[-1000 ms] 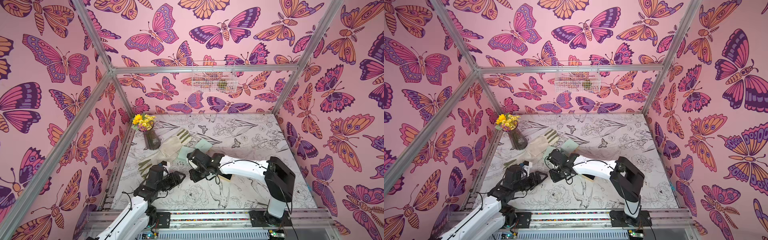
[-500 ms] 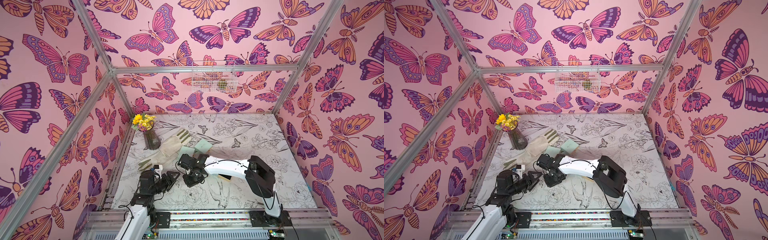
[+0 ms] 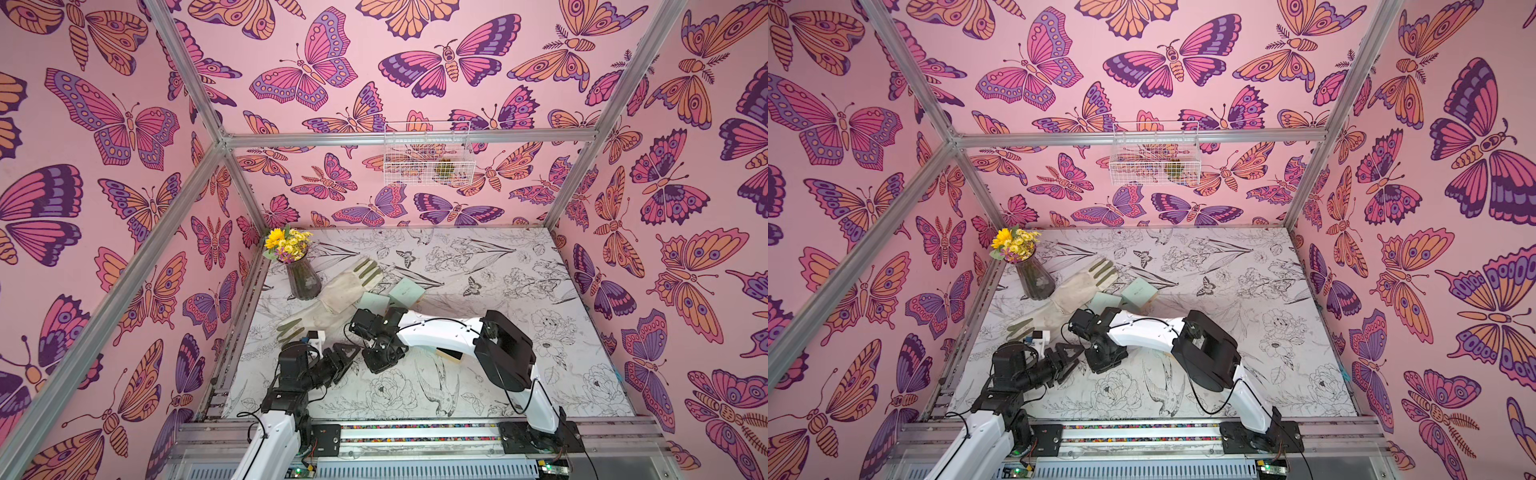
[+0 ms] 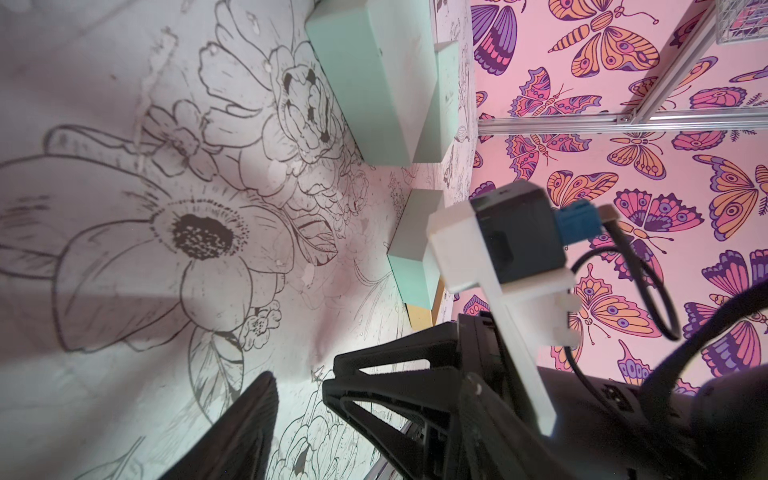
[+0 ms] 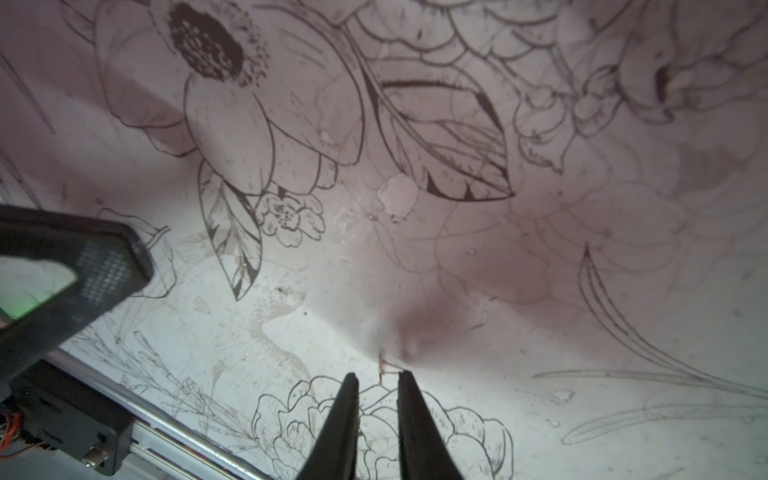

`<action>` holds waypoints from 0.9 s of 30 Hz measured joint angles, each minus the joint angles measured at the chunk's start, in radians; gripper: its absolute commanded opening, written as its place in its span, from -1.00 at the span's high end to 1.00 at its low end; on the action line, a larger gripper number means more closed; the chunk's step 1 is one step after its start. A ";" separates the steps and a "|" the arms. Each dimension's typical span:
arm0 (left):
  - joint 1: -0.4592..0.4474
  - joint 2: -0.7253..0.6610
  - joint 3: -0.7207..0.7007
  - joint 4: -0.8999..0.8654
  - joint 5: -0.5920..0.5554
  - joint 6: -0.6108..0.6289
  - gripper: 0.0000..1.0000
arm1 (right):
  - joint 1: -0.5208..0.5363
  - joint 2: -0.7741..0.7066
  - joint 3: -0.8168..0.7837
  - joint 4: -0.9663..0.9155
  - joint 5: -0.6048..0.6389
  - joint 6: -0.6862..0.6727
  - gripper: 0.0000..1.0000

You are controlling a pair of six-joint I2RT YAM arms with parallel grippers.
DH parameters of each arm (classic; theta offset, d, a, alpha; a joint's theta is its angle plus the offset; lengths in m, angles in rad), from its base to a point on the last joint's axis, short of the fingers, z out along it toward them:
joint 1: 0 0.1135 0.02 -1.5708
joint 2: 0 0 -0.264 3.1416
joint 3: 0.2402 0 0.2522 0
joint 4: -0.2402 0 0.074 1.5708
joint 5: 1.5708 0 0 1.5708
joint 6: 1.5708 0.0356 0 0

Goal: Place the earrings into the drawer-style jewelry box
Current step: Pick up the earring from the center of the board.

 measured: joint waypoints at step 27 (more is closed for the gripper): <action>0.000 0.009 0.000 0.000 0.000 0.005 -0.43 | 0.000 0.042 0.033 -0.026 0.002 -0.003 0.74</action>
